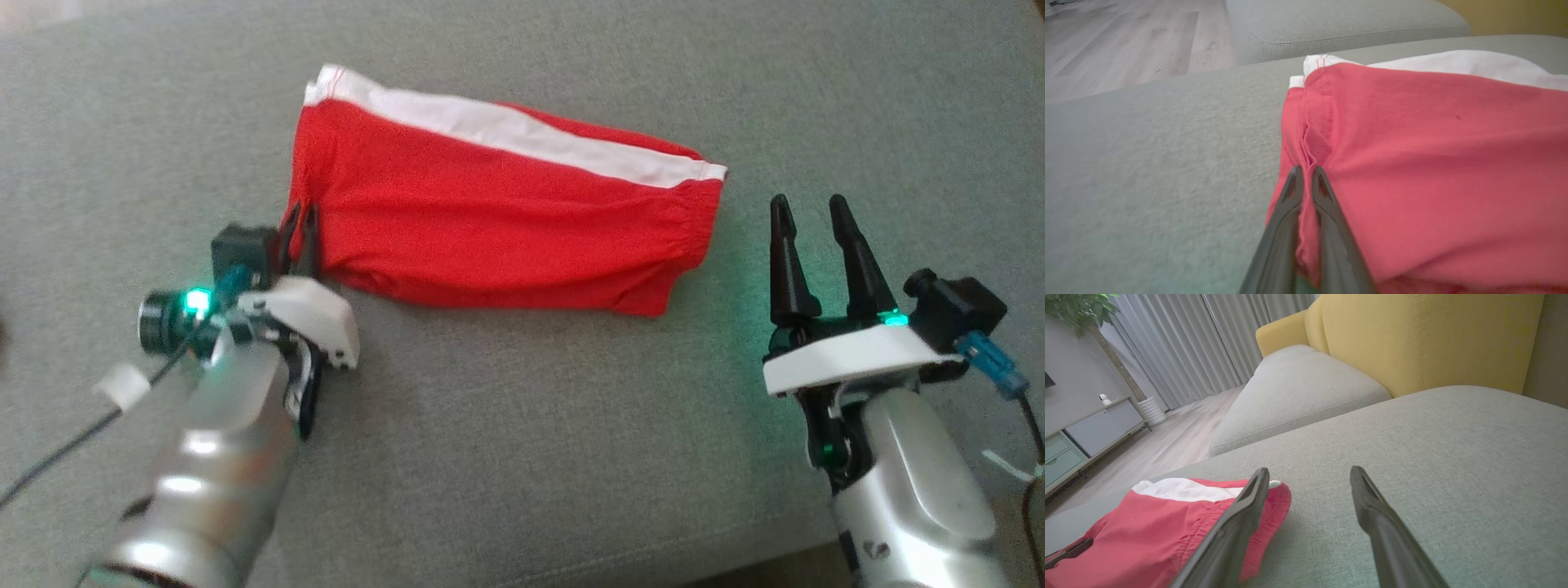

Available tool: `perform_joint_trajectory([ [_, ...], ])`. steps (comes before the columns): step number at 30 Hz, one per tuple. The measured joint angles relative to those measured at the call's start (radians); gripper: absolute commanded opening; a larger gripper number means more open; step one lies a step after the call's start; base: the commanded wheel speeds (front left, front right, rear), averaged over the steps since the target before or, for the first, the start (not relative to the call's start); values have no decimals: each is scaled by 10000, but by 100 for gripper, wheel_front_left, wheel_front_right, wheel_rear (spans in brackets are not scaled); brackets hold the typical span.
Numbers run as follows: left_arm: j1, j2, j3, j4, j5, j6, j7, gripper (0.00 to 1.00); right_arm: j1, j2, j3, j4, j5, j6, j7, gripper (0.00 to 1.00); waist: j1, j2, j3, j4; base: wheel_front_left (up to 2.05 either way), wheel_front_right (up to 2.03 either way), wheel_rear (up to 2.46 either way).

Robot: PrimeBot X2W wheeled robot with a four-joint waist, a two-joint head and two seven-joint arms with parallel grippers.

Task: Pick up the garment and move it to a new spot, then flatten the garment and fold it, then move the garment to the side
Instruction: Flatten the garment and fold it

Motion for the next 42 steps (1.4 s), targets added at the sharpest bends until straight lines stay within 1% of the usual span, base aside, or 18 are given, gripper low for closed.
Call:
perform_joint_trajectory([
  [4,1042,-15,531,-863,-215,366,4,0,297,2,-109,96,-102,0,0,100,0,0,-378,228,0,0,0],
  [11,3353,-182,1517,-2441,-245,773,46,0,1081,12,-265,387,-418,0,0,100,-3,0,-1221,891,0,0,0],
  [17,4977,-437,2261,-3680,109,1028,65,0,1384,21,-278,533,-616,0,0,100,-2,0,-1742,1588,0,0,0],
  [18,5180,-453,2307,-3841,221,1026,75,32,1422,21,-236,548,-617,0,0,100,-3,0,-1802,1701,0,0,0],
  [19,5368,-477,2345,-4009,359,1024,75,67,1424,23,-157,558,-617,0,0,100,-3,0,-1850,1808,0,0,0],
  [20,5535,-506,2418,-4159,506,1026,75,100,1409,23,-40,552,-617,0,0,100,-2,0,-1889,1909,0,0,0],
  [25,6036,-617,2638,-4805,1062,1053,75,100,1024,33,587,556,-585,0,0,100,-2,0,-1981,2358,0,0,0],
  [29,6153,-656,2694,-4999,1354,949,75,100,-255,33,918,1135,-637,0,0,100,-1,0,-1951,2657,0,0,0],
  [32,6174,-665,2671,-5009,1429,819,75,100,-1177,31,828,2102,-953,0,0,100,-1,0,-1918,2899,0,0,0],
  [34,6208,-667,2550,-5032,1402,752,75,100,-1437,31,662,2930,-1177,0,0,100,0,0,-1901,3070,0,0,0],
  [37,6276,-667,2412,-5056,1246,746,75,100,-1464,29,314,4240,-1411,0,0,100,0,0,-1865,3306,0,0,0],
  [39,6286,-669,2351,-5070,1227,755,75,100,-1444,23,196,5016,-1283,0,2,100,0,0,-1841,3436,0,0,0],
  [42,6286,-669,2314,-5164,1227,761,75,100,-1321,23,362,5680,-1070,0,2,100,0,0,-1794,3544,0,0,0],
])
